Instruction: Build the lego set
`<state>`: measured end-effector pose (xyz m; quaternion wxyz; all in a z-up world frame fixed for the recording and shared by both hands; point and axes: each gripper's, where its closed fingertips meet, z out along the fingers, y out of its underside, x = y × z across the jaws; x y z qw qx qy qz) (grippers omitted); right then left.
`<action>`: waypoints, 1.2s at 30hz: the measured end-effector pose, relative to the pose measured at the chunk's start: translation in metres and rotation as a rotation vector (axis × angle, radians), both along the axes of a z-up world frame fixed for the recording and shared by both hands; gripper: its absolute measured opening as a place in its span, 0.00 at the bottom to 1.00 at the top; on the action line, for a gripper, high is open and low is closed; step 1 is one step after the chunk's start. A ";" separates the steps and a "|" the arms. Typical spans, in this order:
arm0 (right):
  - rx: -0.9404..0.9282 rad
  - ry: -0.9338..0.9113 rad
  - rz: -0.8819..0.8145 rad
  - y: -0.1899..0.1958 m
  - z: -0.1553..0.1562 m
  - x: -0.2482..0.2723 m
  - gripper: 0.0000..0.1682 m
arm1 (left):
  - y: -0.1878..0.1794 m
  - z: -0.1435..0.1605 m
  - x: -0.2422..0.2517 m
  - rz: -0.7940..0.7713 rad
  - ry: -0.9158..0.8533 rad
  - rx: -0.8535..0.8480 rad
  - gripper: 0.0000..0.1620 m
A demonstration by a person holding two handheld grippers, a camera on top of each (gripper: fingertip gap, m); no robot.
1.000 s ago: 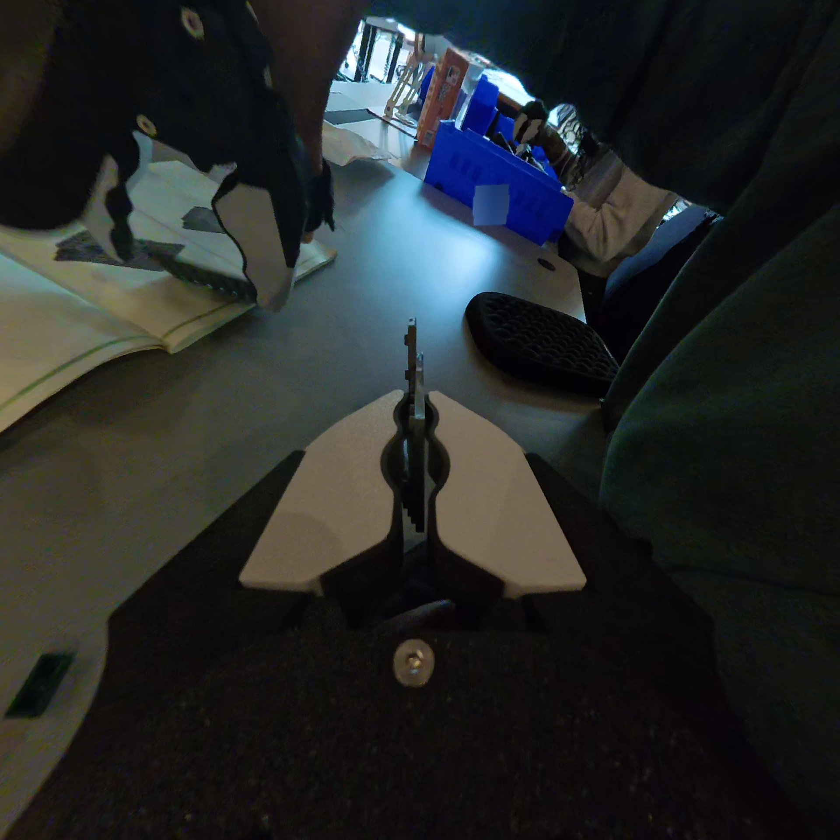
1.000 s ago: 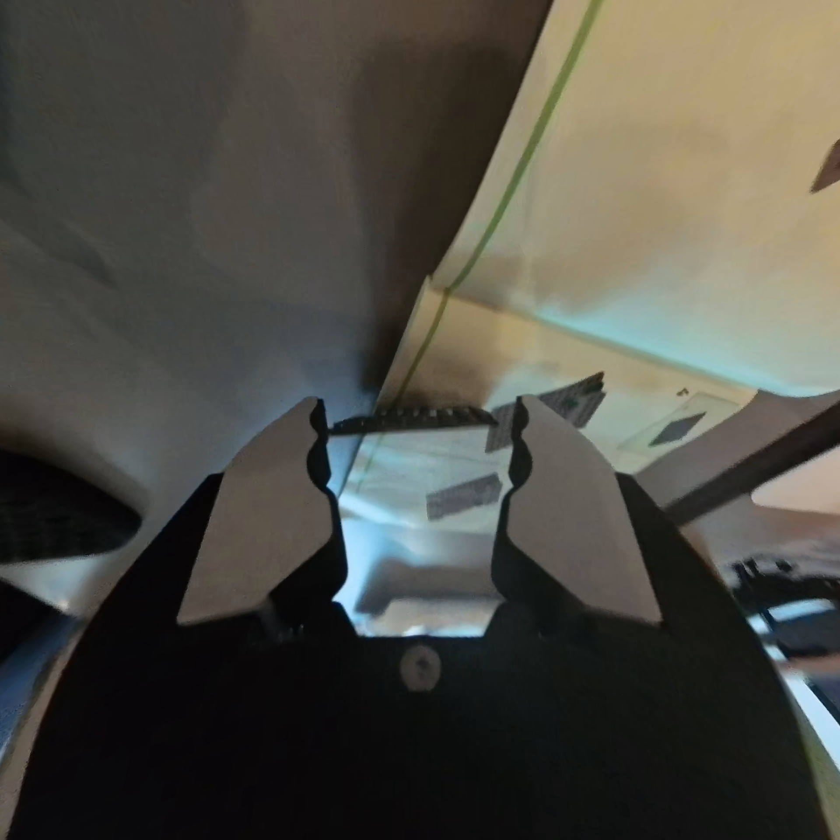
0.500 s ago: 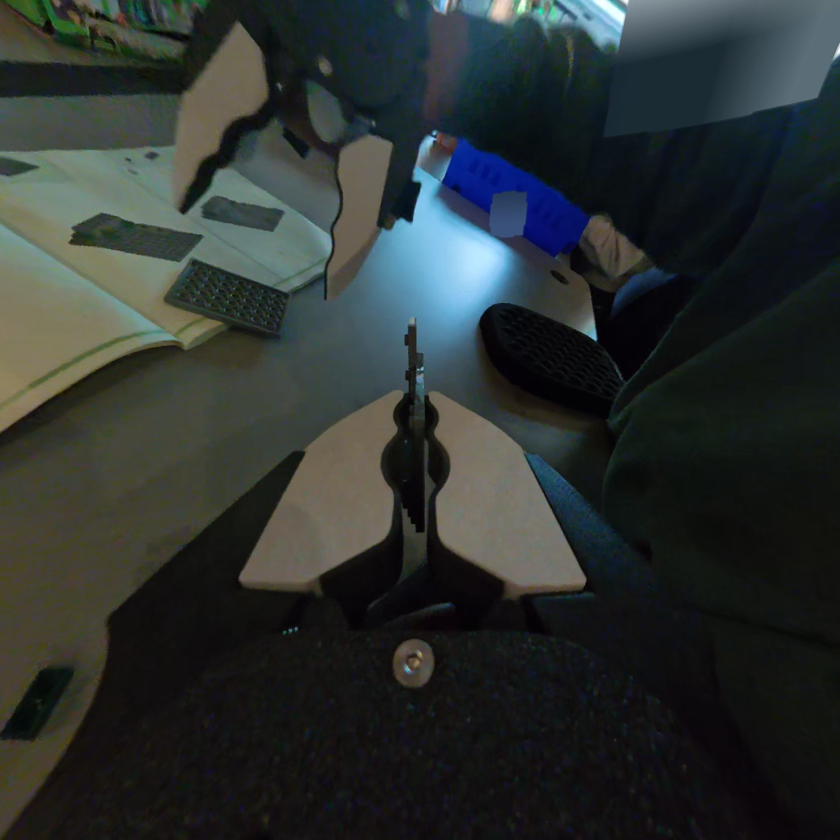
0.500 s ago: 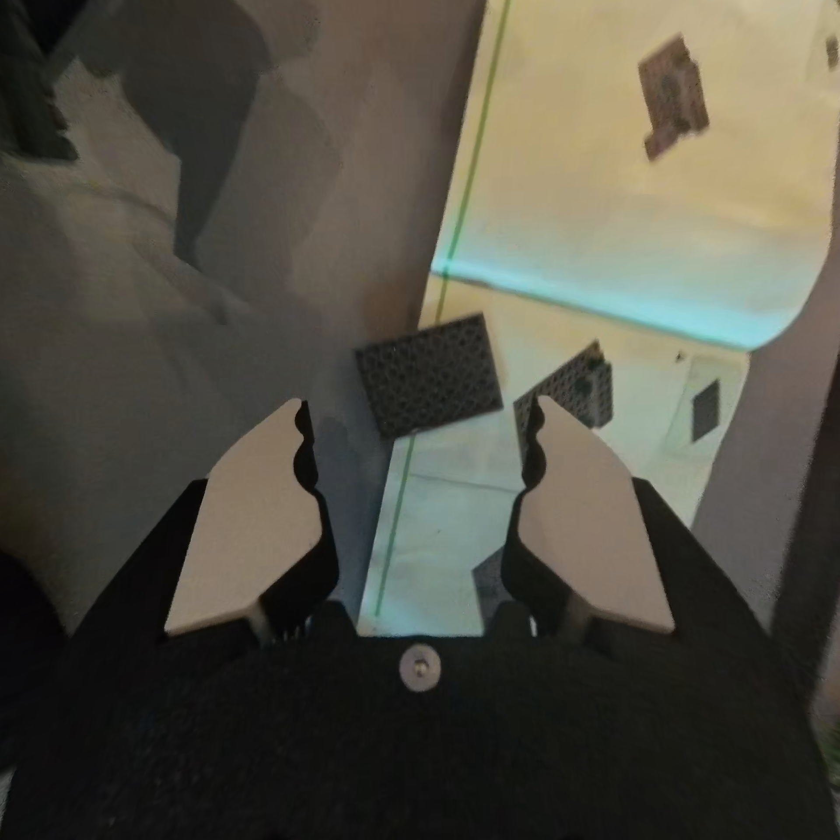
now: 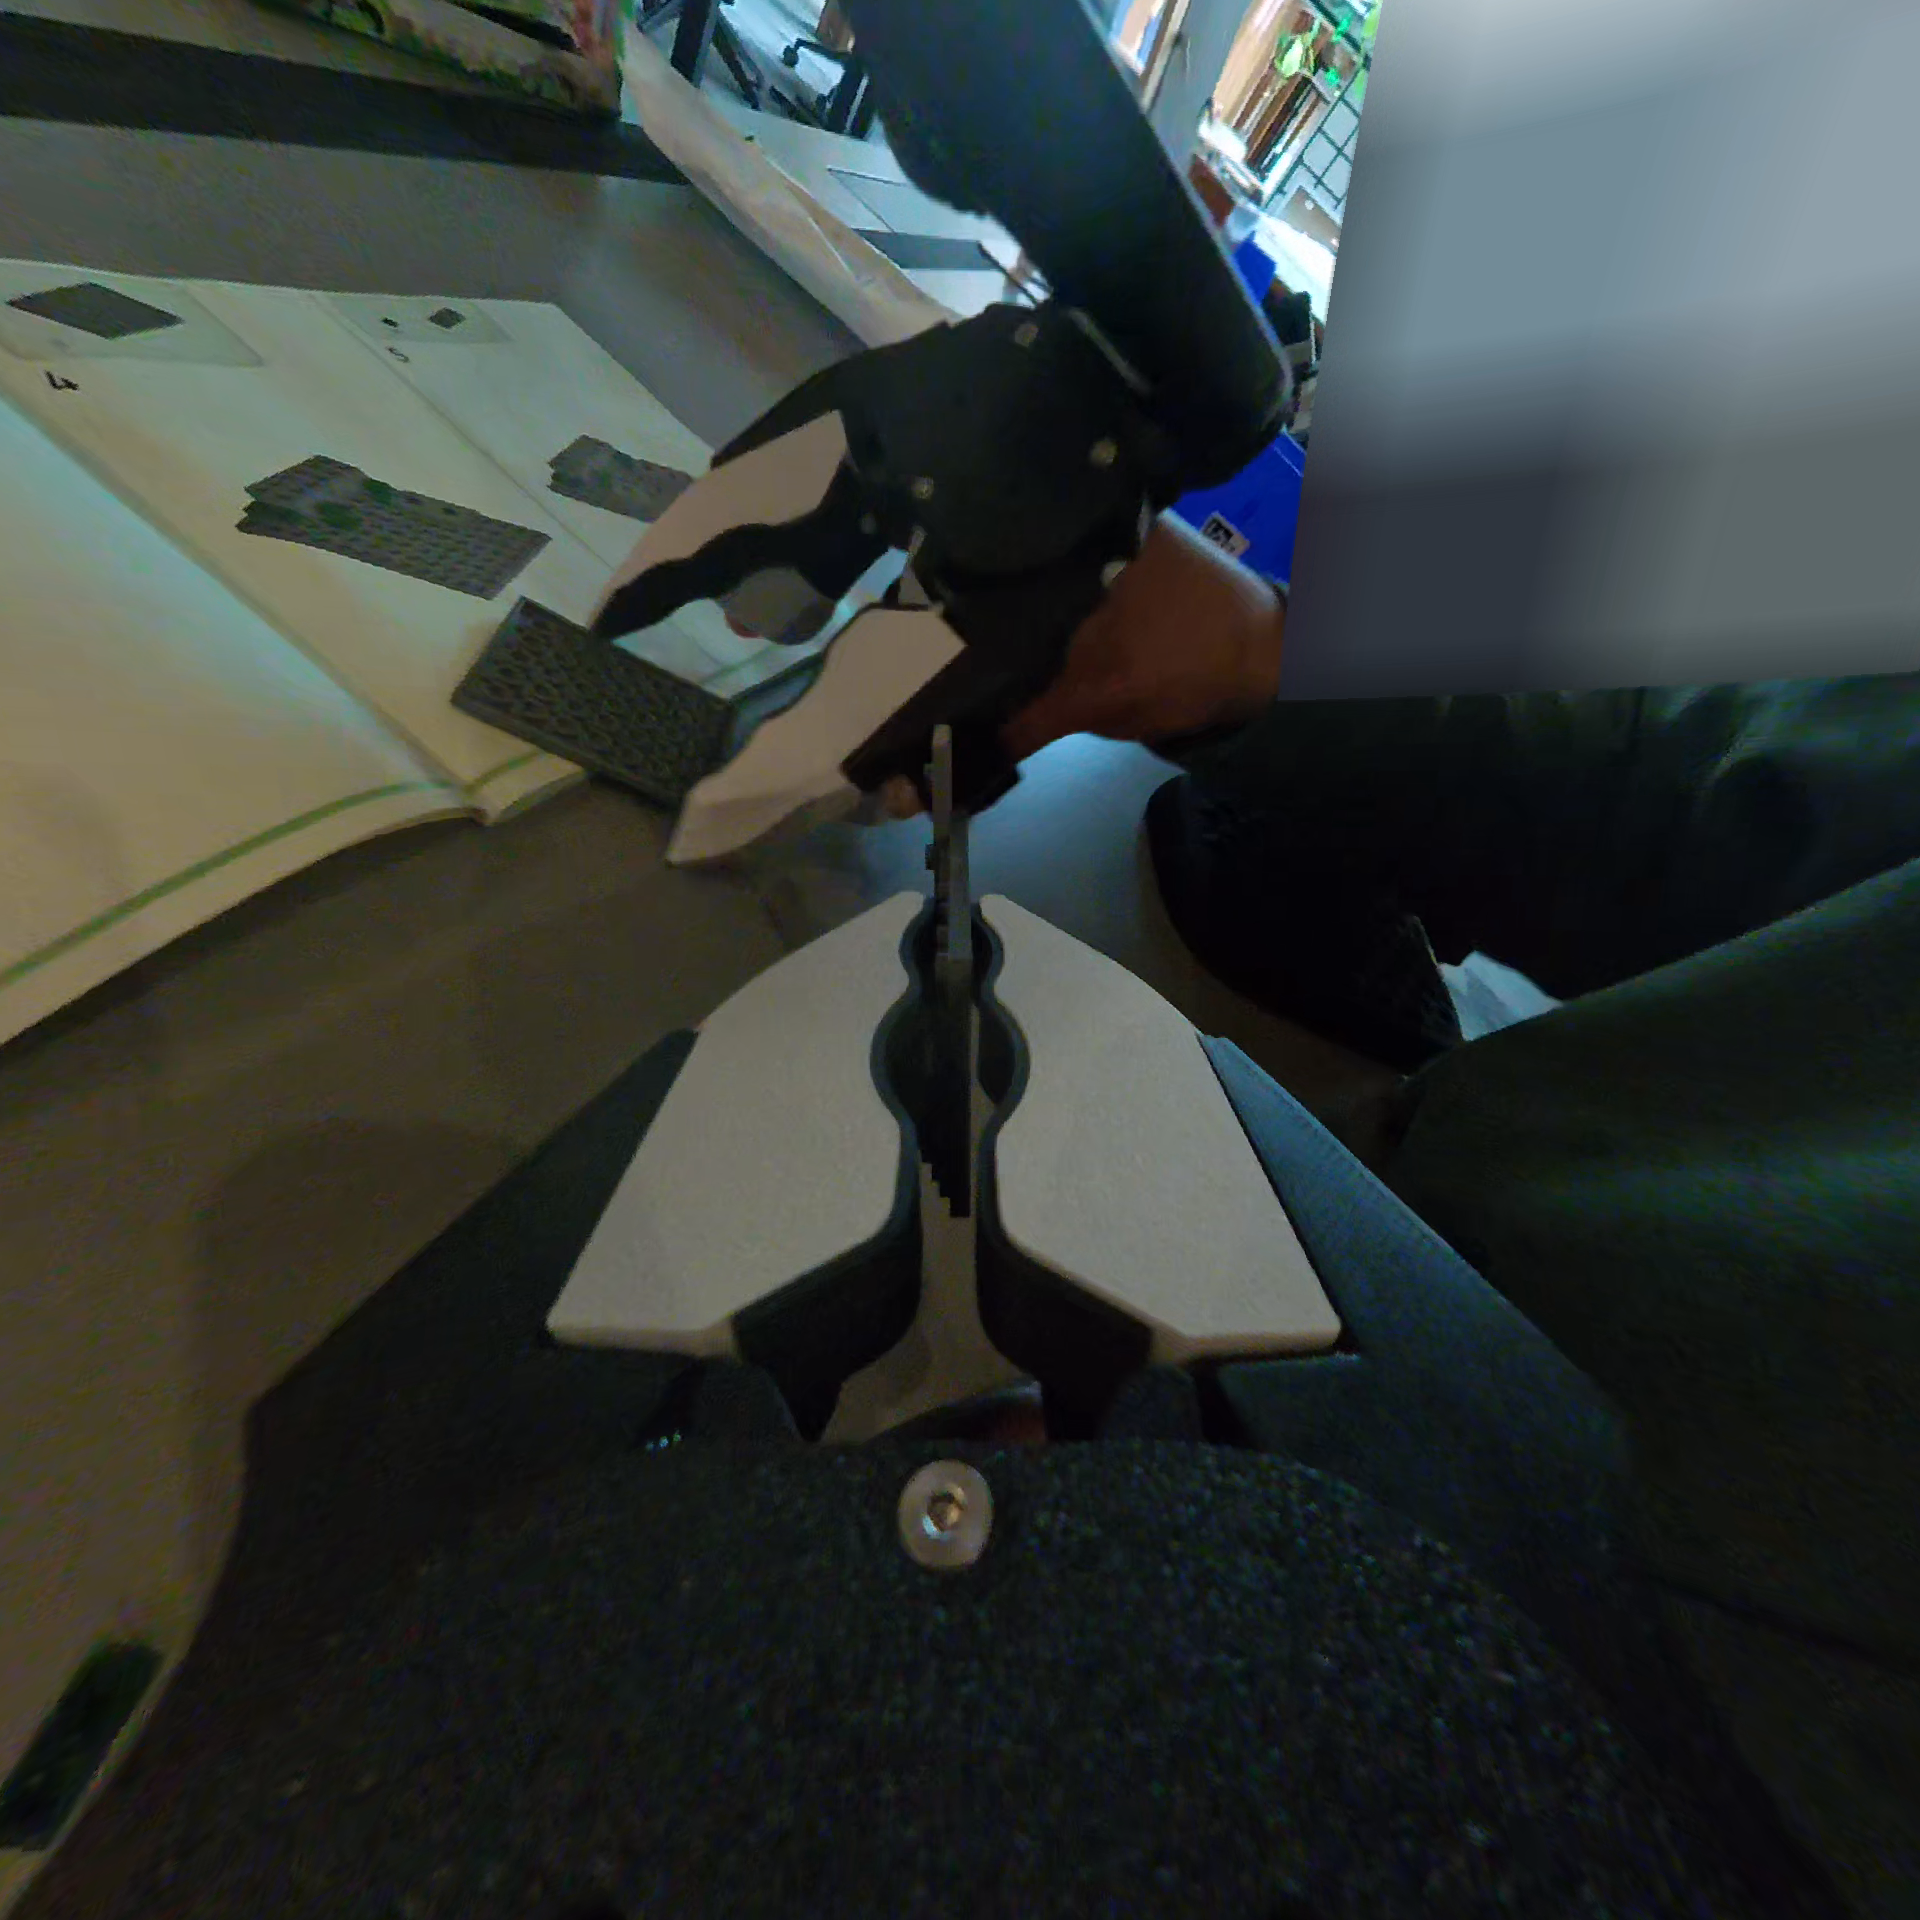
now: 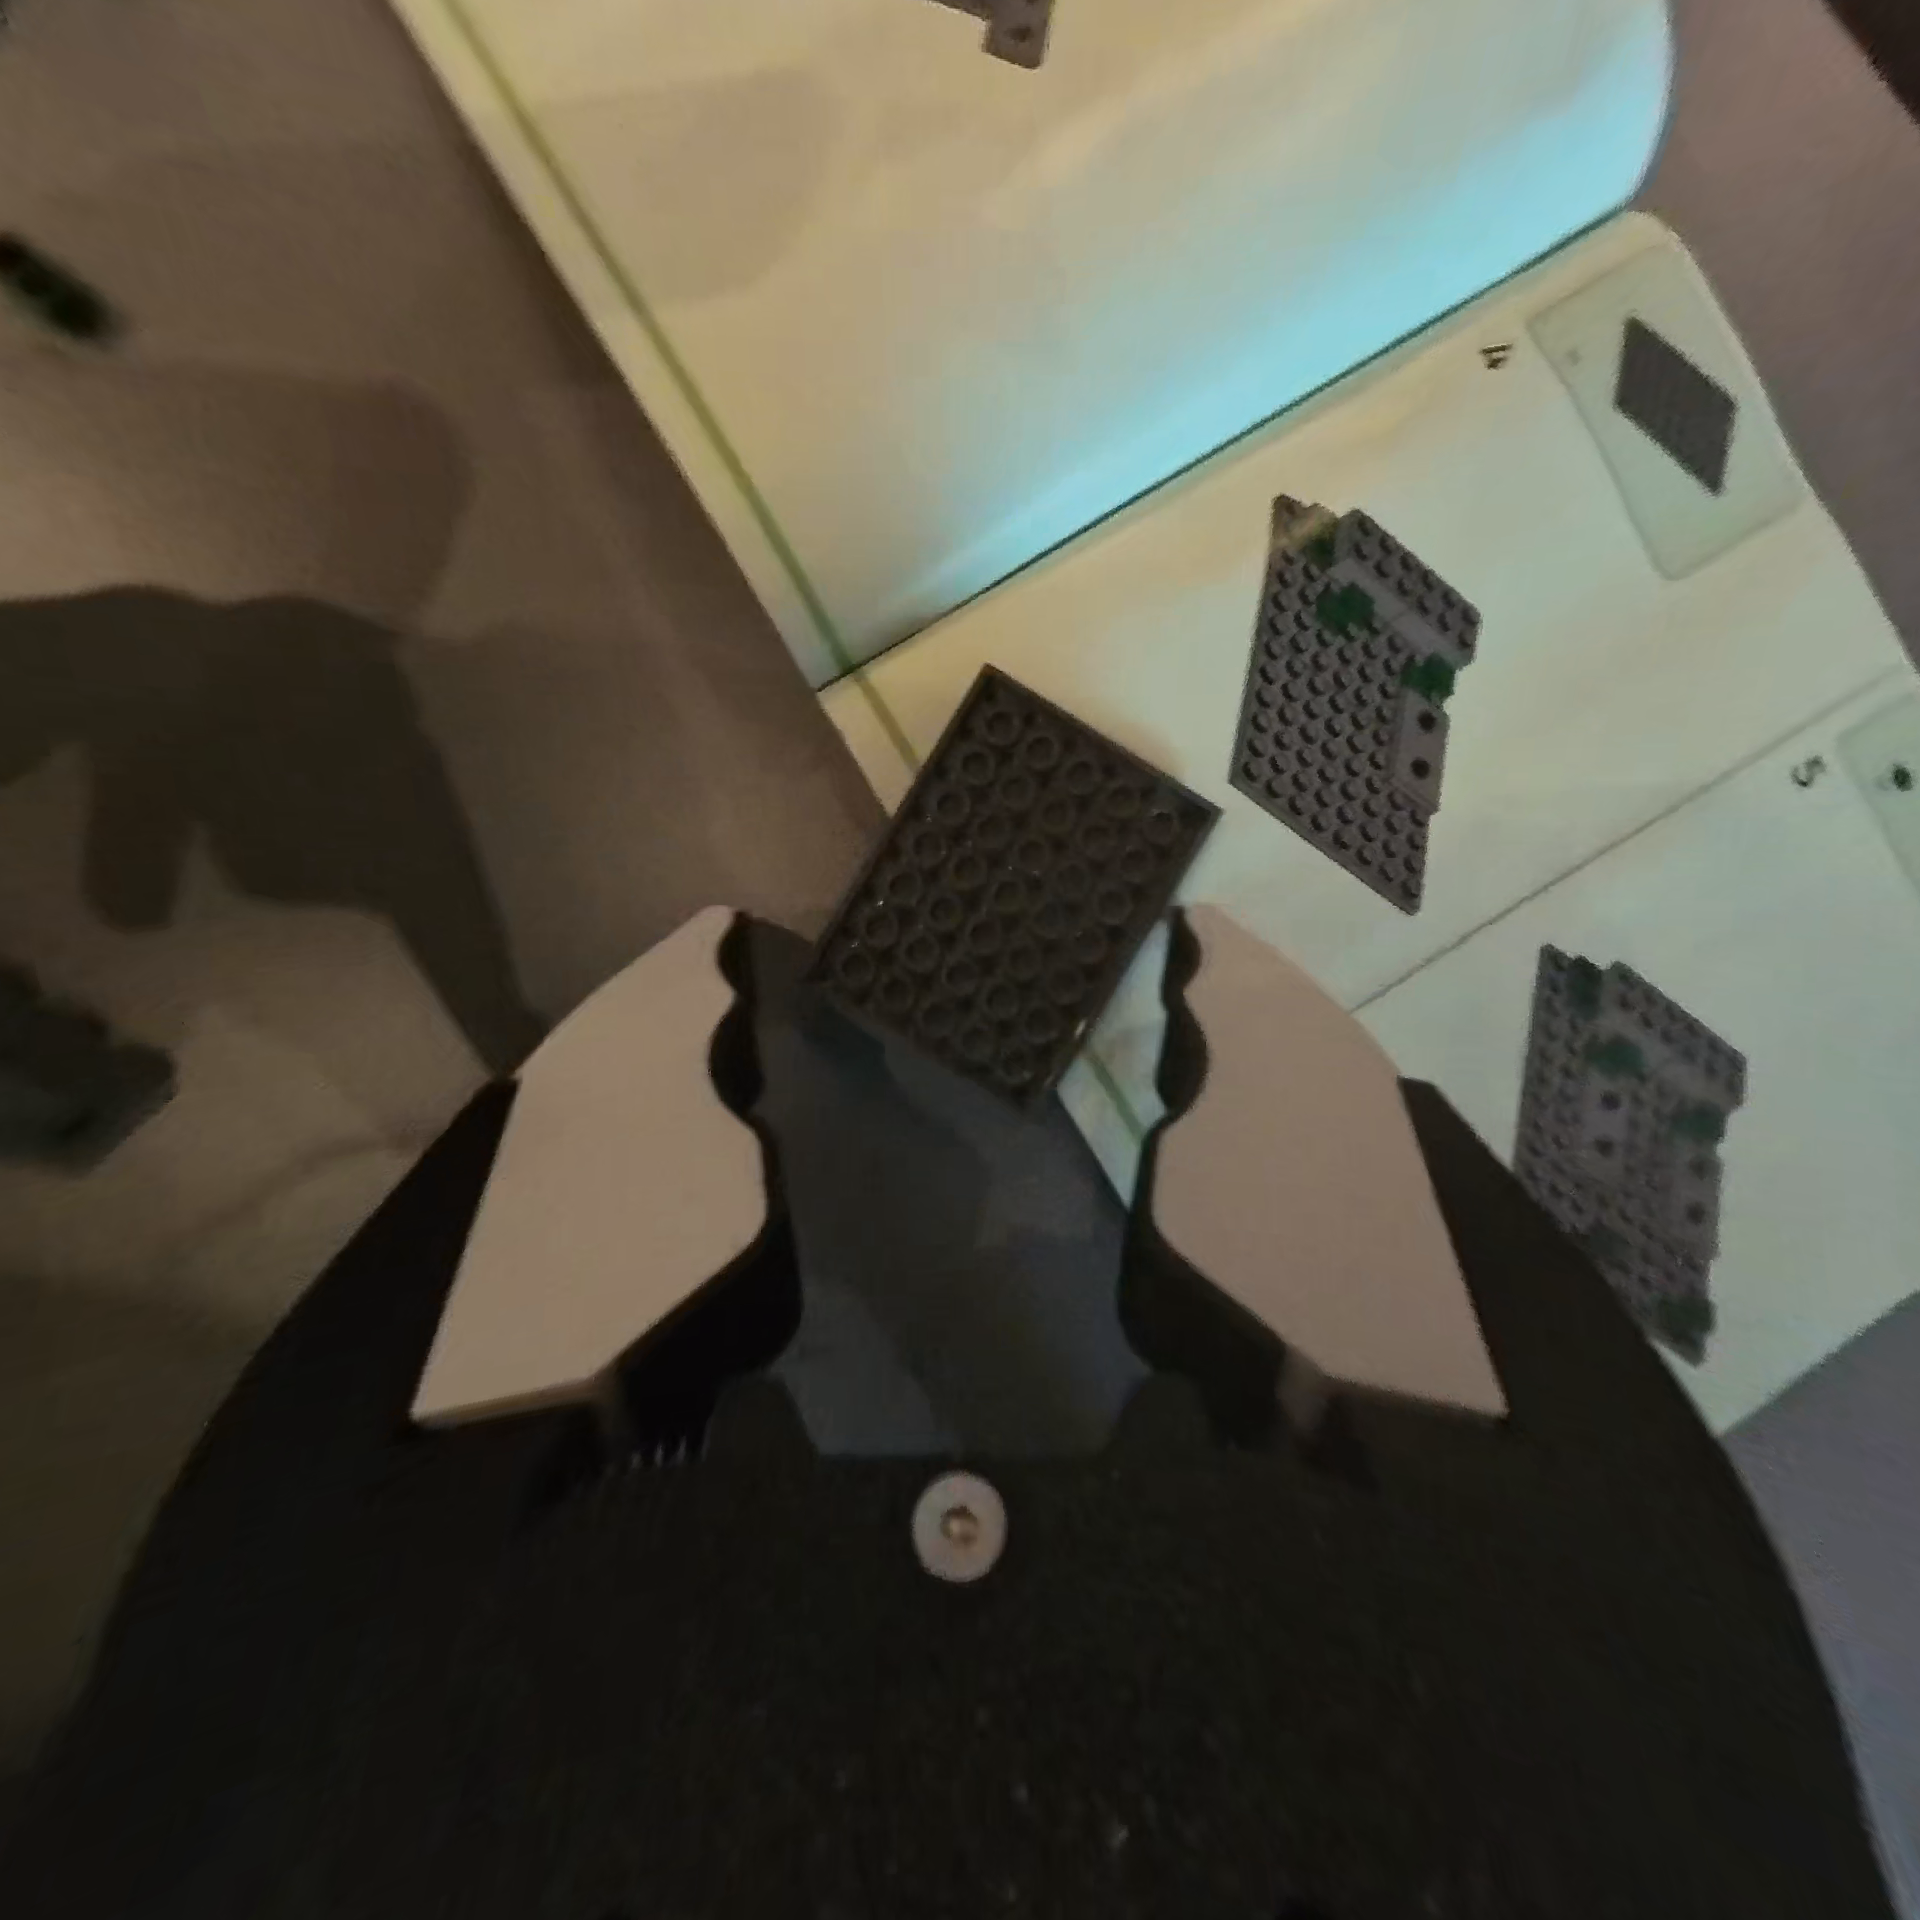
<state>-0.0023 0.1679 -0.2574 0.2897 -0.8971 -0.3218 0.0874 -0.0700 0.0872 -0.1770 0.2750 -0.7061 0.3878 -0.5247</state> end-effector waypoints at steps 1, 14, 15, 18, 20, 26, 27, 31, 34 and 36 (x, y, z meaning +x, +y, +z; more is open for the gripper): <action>0.015 -0.002 -0.008 0.002 0.000 0.002 0.41 | -0.001 0.000 0.000 -0.005 0.000 -0.001 0.03; 0.352 0.042 0.581 -0.040 0.089 -0.013 0.34 | -0.011 0.004 0.001 -0.050 -0.057 -0.130 0.03; 0.389 0.035 0.623 -0.046 0.103 -0.018 0.34 | -0.012 0.004 0.003 -0.058 -0.063 -0.138 0.03; 0.449 -0.036 0.735 -0.062 0.125 -0.035 0.34 | -0.015 0.009 0.010 -0.080 -0.087 -0.155 0.03; 0.466 -0.099 0.783 -0.068 0.122 -0.042 0.34 | -0.018 0.012 0.015 -0.097 -0.104 -0.165 0.03; 0.458 -0.170 0.866 -0.083 0.105 -0.049 0.34 | -0.028 0.011 0.014 -0.132 -0.101 -0.185 0.03; 0.459 -0.181 0.872 -0.084 0.104 -0.049 0.34 | -0.030 0.010 0.013 -0.140 -0.097 -0.188 0.03; 0.462 -0.227 0.889 -0.088 0.103 -0.049 0.34 | -0.035 0.010 0.012 -0.161 -0.100 -0.201 0.03; 0.492 -0.262 0.900 -0.091 0.106 -0.051 0.34 | -0.038 0.011 0.012 -0.174 -0.115 -0.219 0.03; 0.520 -0.292 0.902 -0.091 0.108 -0.052 0.34 | -0.039 0.013 0.011 -0.184 -0.140 -0.246 0.04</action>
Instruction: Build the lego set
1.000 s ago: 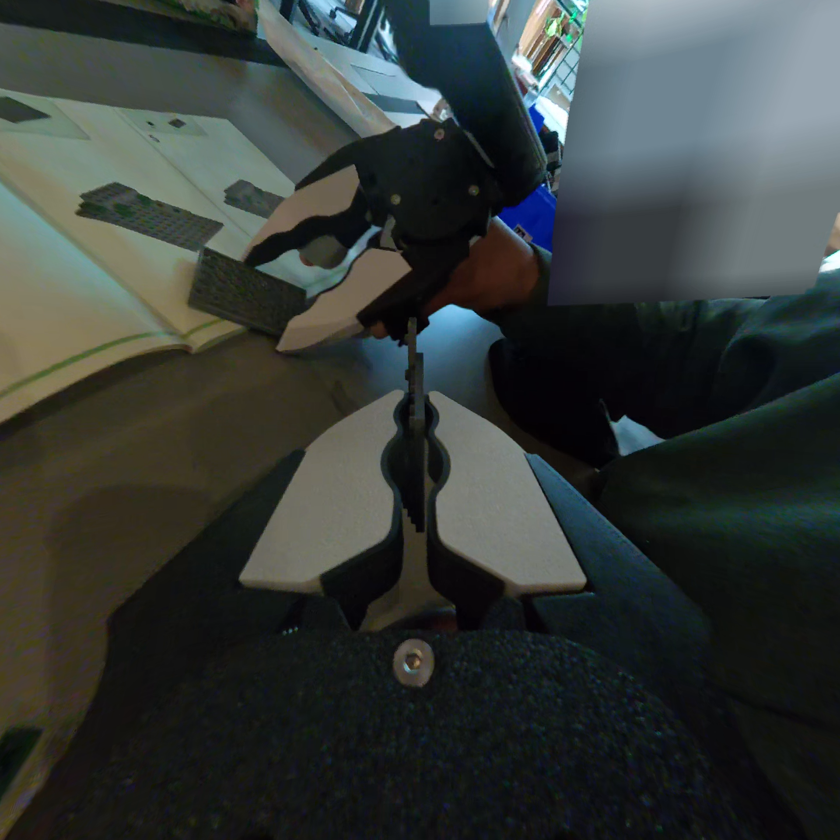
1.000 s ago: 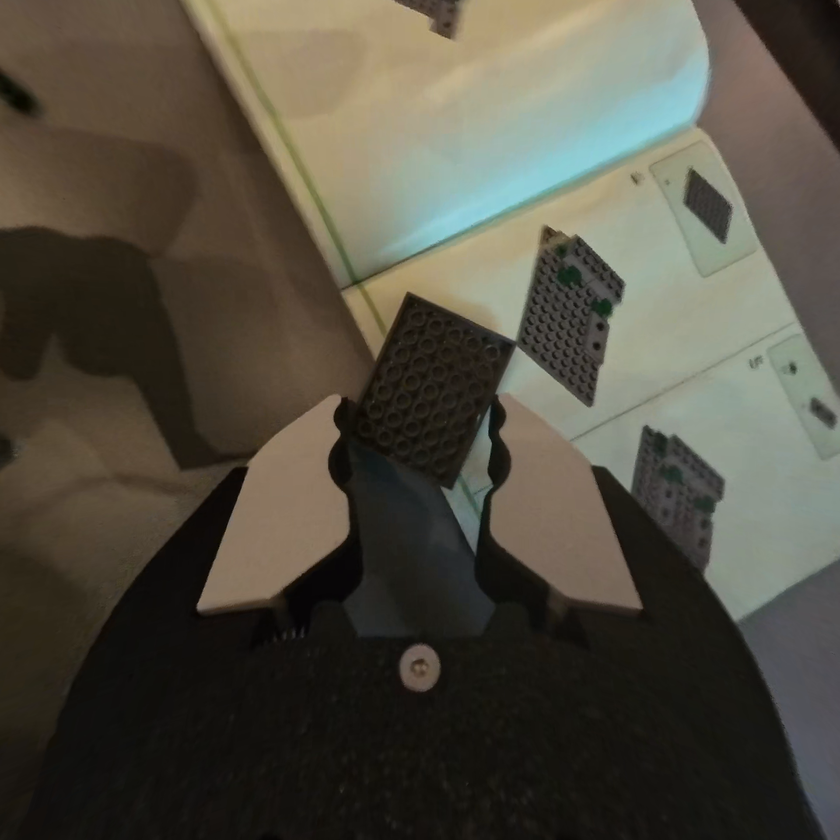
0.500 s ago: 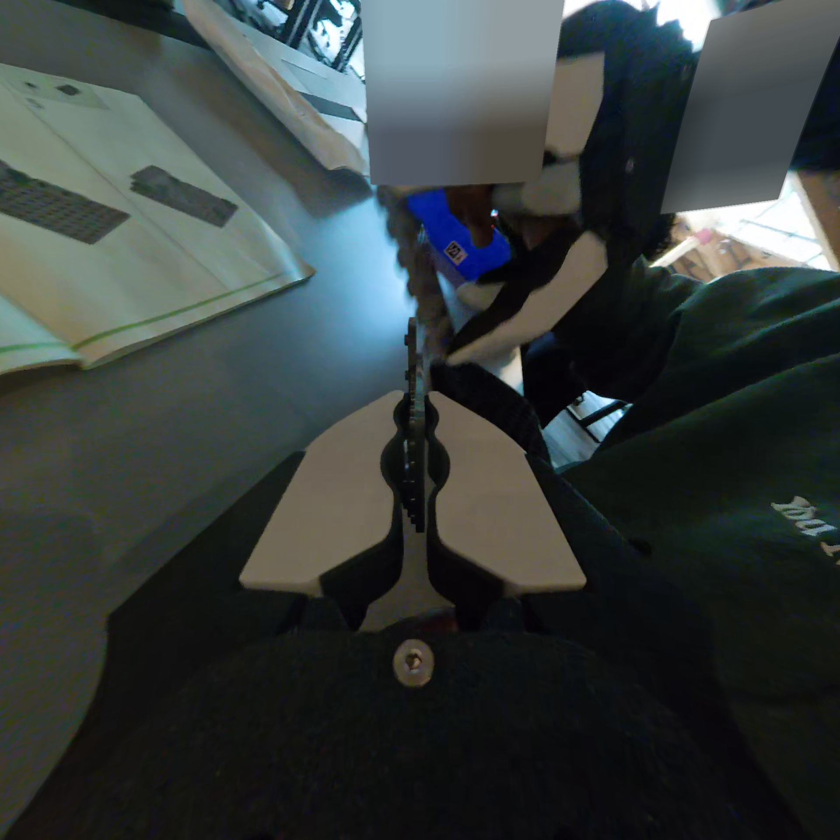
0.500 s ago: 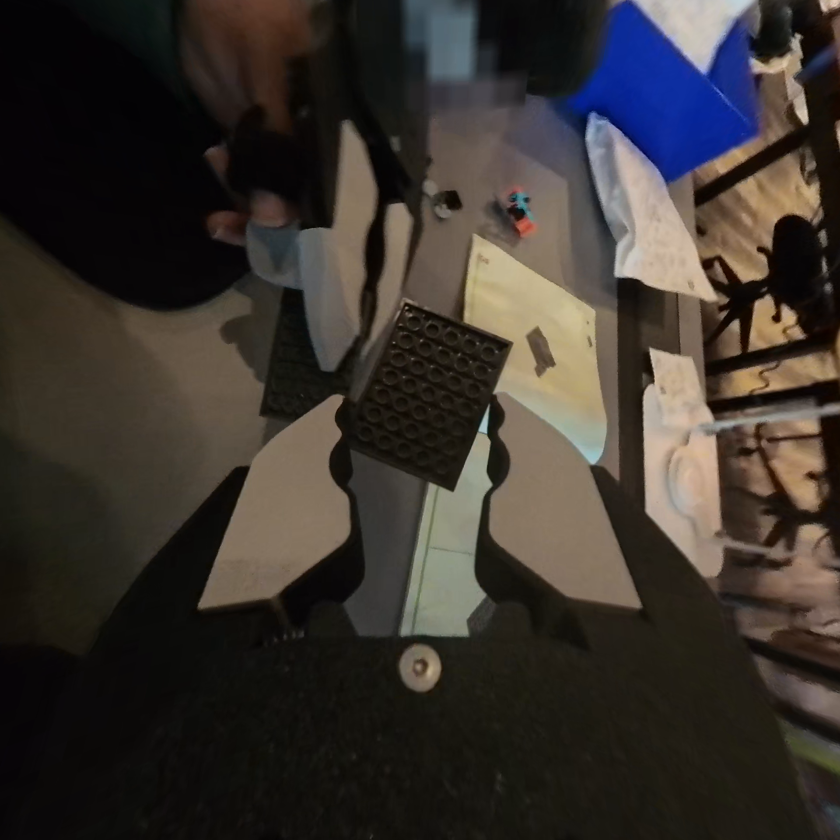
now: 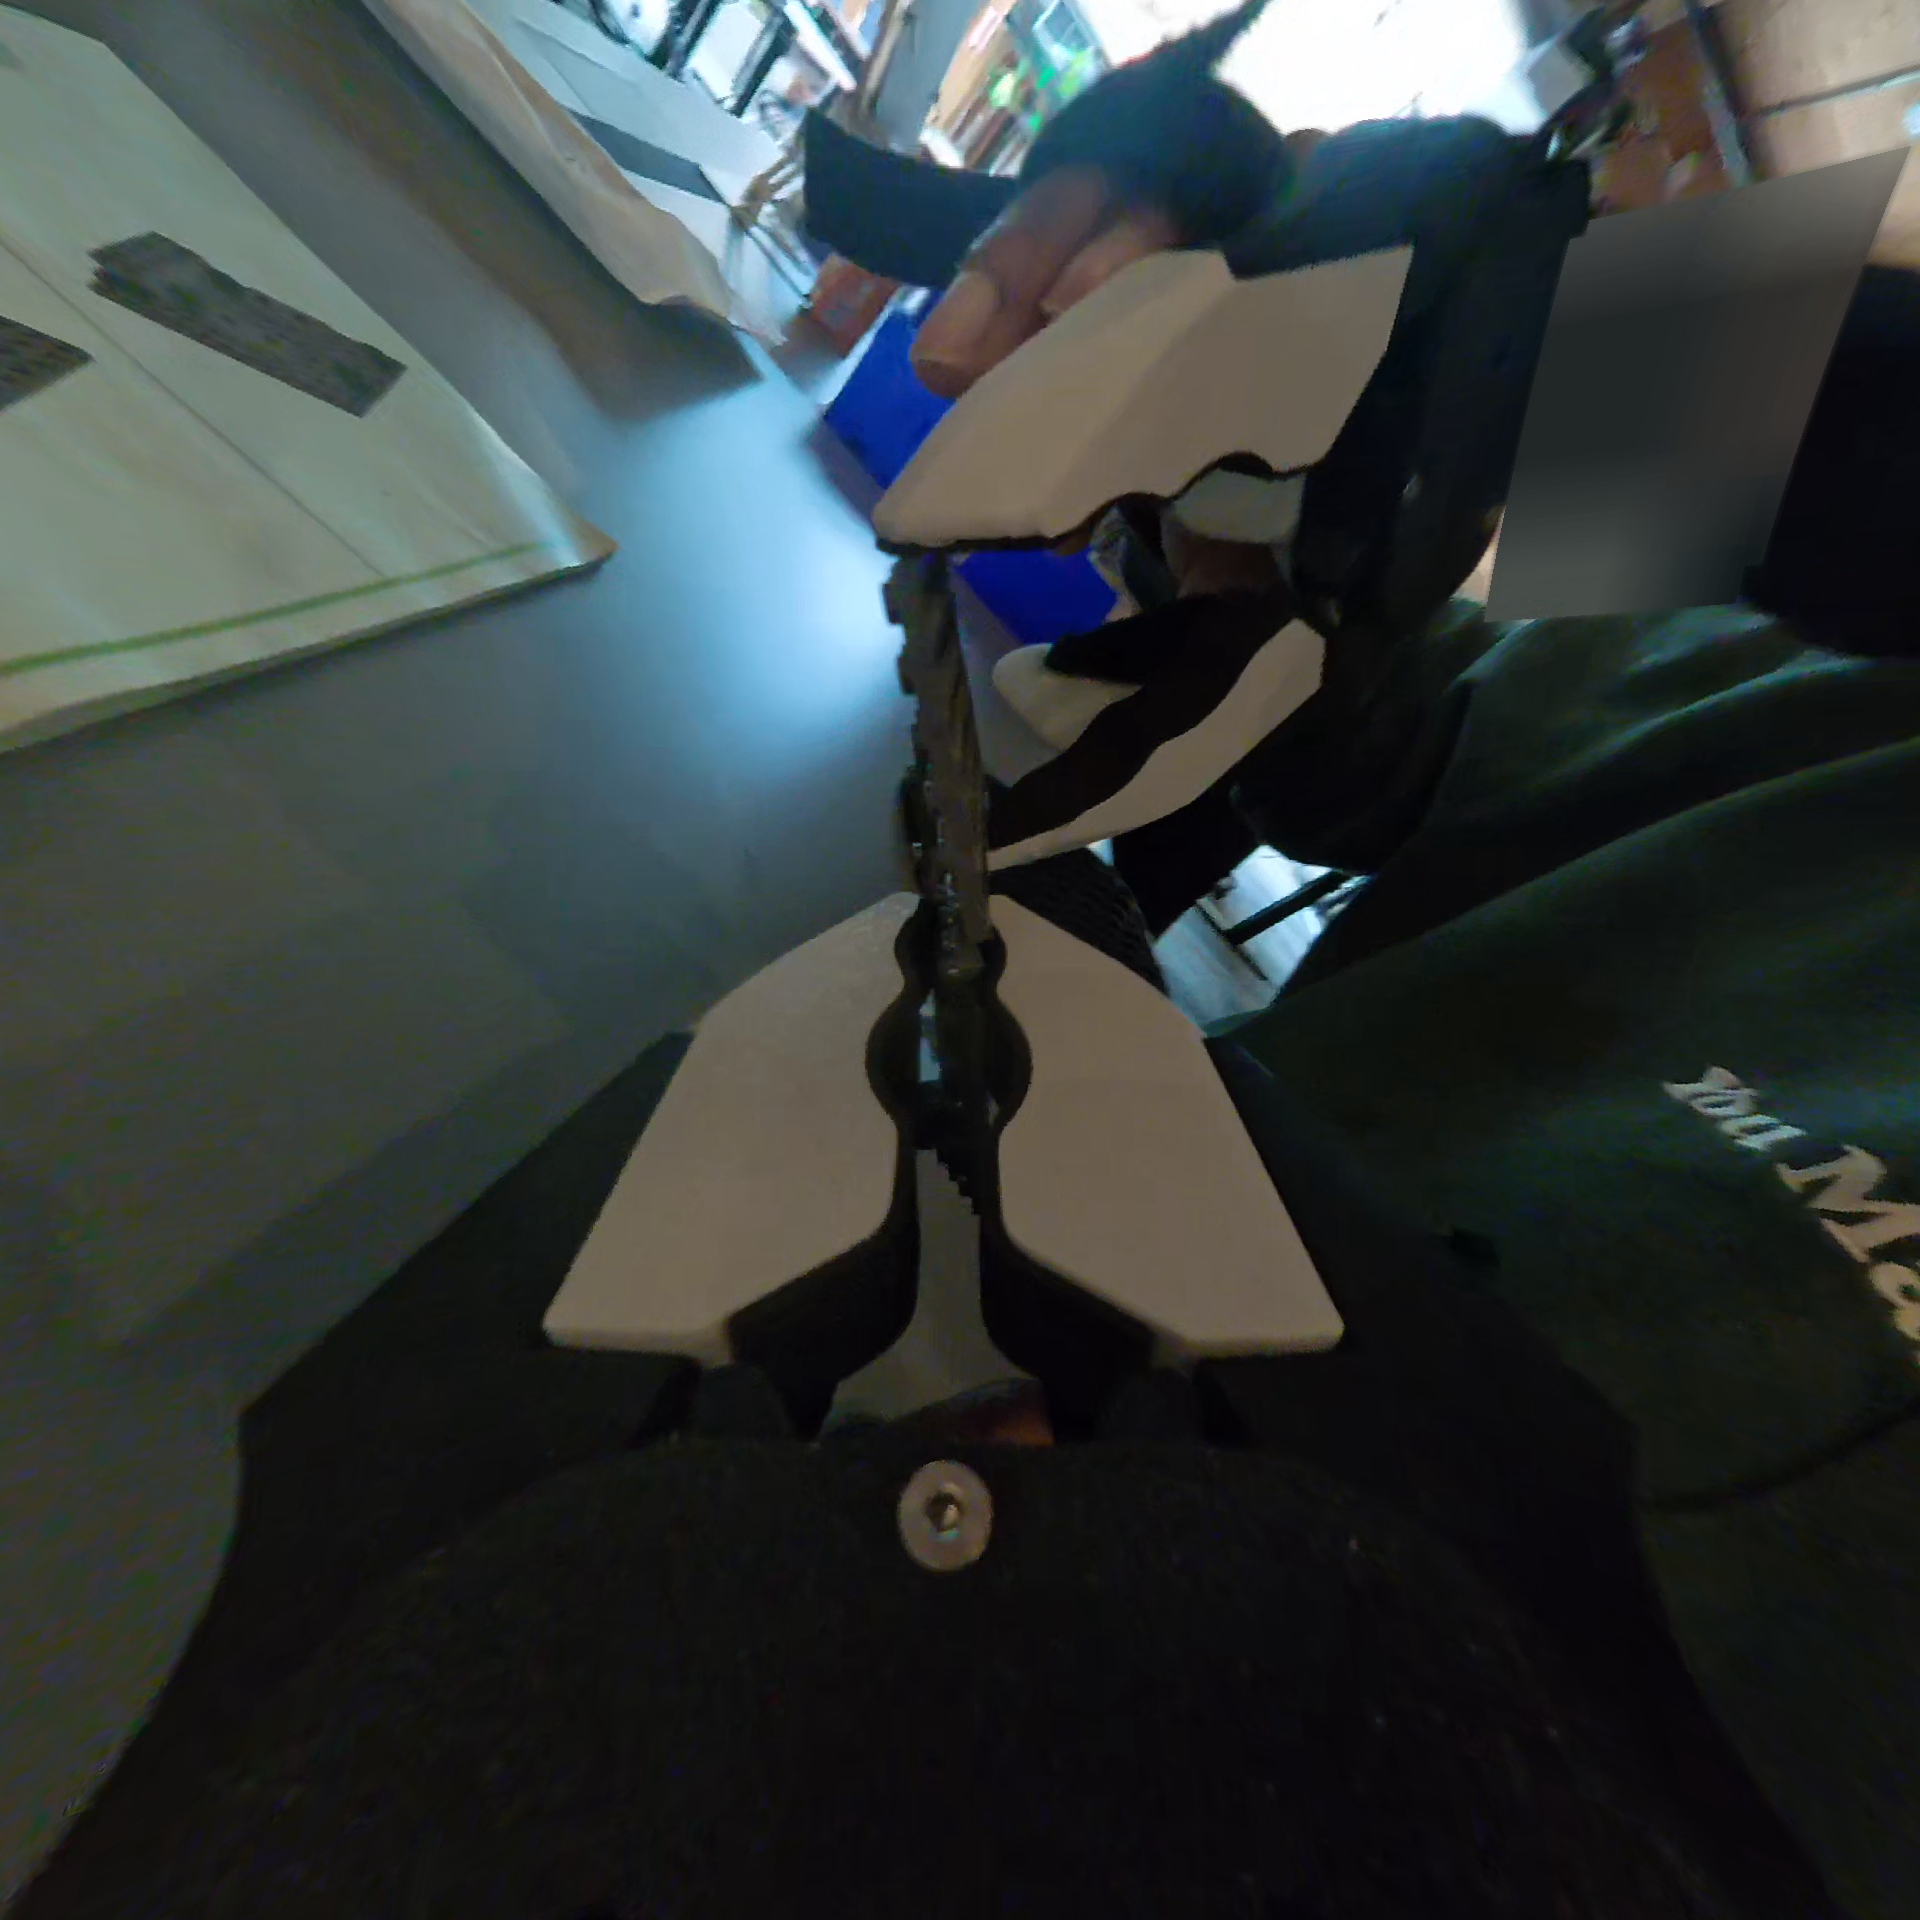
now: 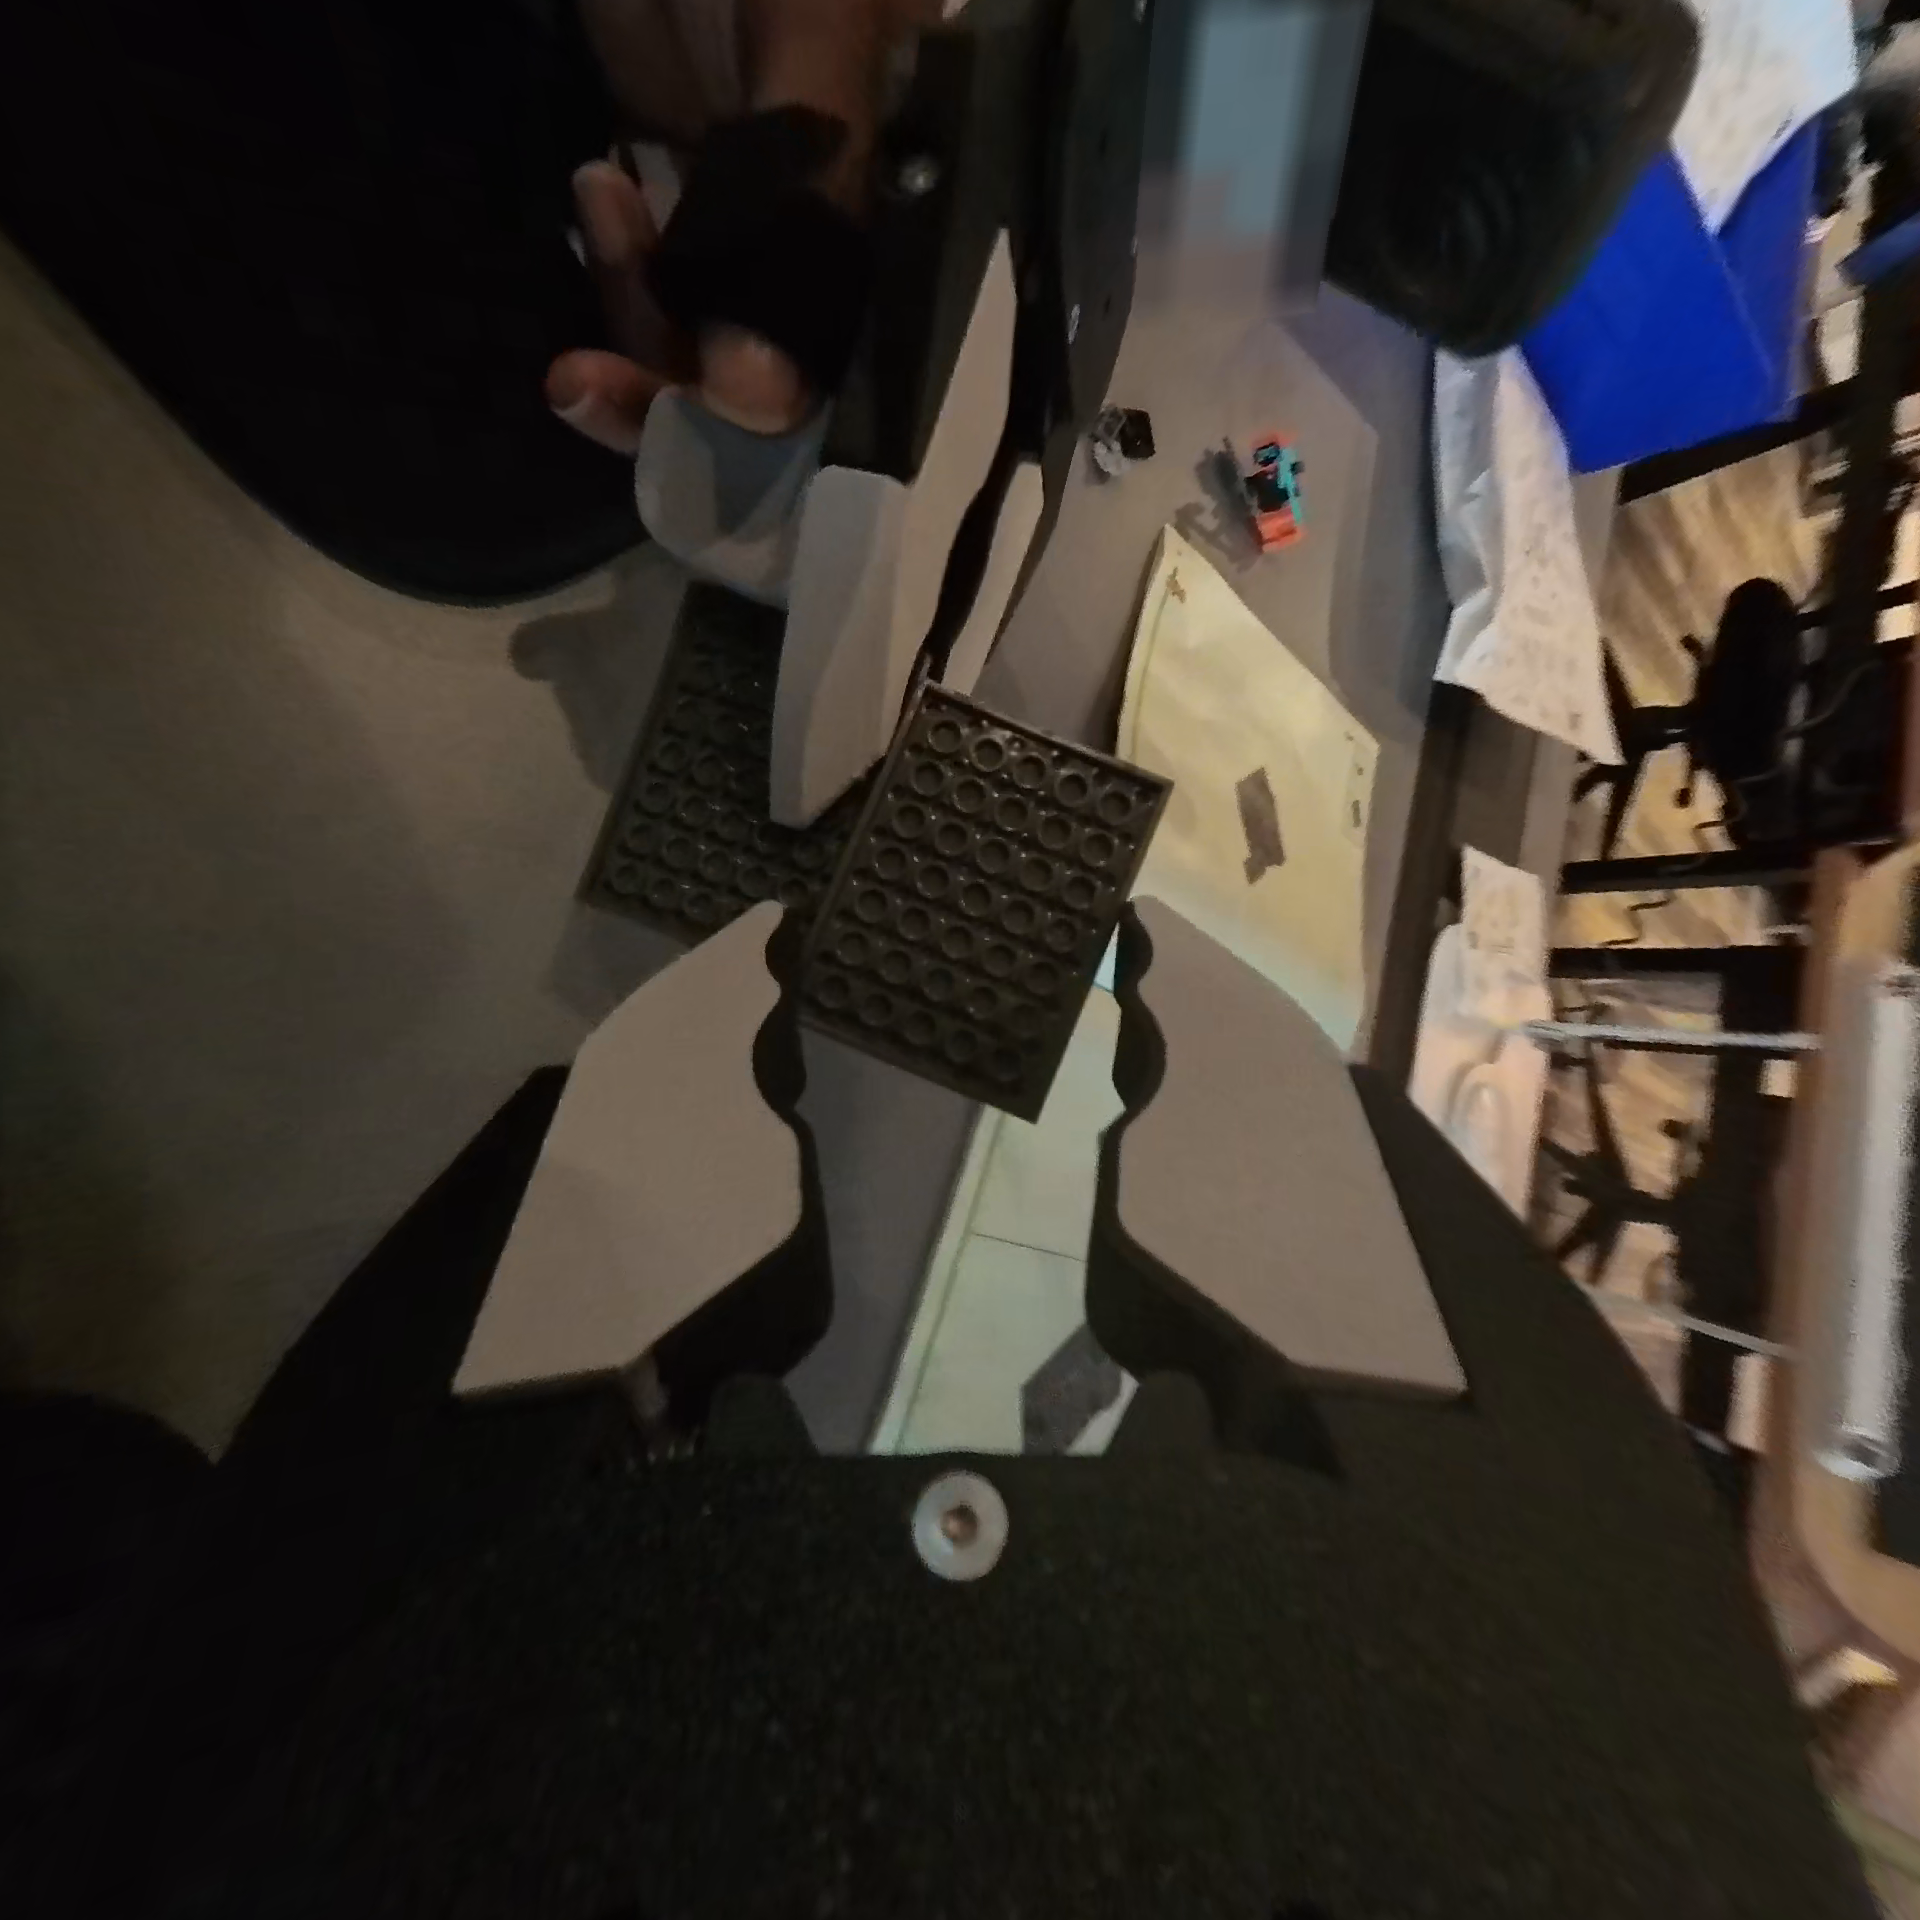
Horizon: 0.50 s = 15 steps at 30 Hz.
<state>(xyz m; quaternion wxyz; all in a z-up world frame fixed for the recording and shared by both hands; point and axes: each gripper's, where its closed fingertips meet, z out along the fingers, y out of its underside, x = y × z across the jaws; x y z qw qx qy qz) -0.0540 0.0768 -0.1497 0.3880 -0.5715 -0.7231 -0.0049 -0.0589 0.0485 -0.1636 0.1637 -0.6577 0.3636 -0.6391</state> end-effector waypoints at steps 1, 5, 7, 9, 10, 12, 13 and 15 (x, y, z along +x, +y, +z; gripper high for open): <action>0.012 -0.010 -0.003 -0.001 0.000 0.000 0.34 | -0.001 0.000 0.000 -0.008 -0.005 -0.011 0.04; 0.099 -0.074 -0.008 -0.002 -0.001 0.000 0.34 | -0.003 -0.002 -0.001 -0.025 -0.004 -0.017 0.06; 0.125 -0.087 -0.012 -0.002 -0.001 -0.001 0.34 | -0.004 -0.003 -0.001 -0.027 -0.006 -0.026 0.06; 0.145 -0.084 -0.011 -0.004 0.000 -0.001 0.34 | -0.003 -0.004 -0.001 -0.025 -0.008 -0.045 0.04; 0.155 -0.086 -0.009 -0.004 0.000 -0.001 0.34 | -0.003 -0.004 -0.001 -0.028 -0.012 -0.053 0.04; 0.189 -0.106 -0.007 -0.005 0.001 -0.001 0.34 | -0.004 -0.003 -0.001 -0.033 -0.019 -0.060 0.04; 0.198 -0.118 -0.009 -0.005 0.001 -0.001 0.34 | -0.004 -0.003 -0.001 -0.037 -0.019 -0.063 0.05; 0.199 -0.121 -0.011 -0.006 0.001 -0.001 0.34 | -0.004 -0.004 -0.001 -0.041 -0.013 -0.060 0.04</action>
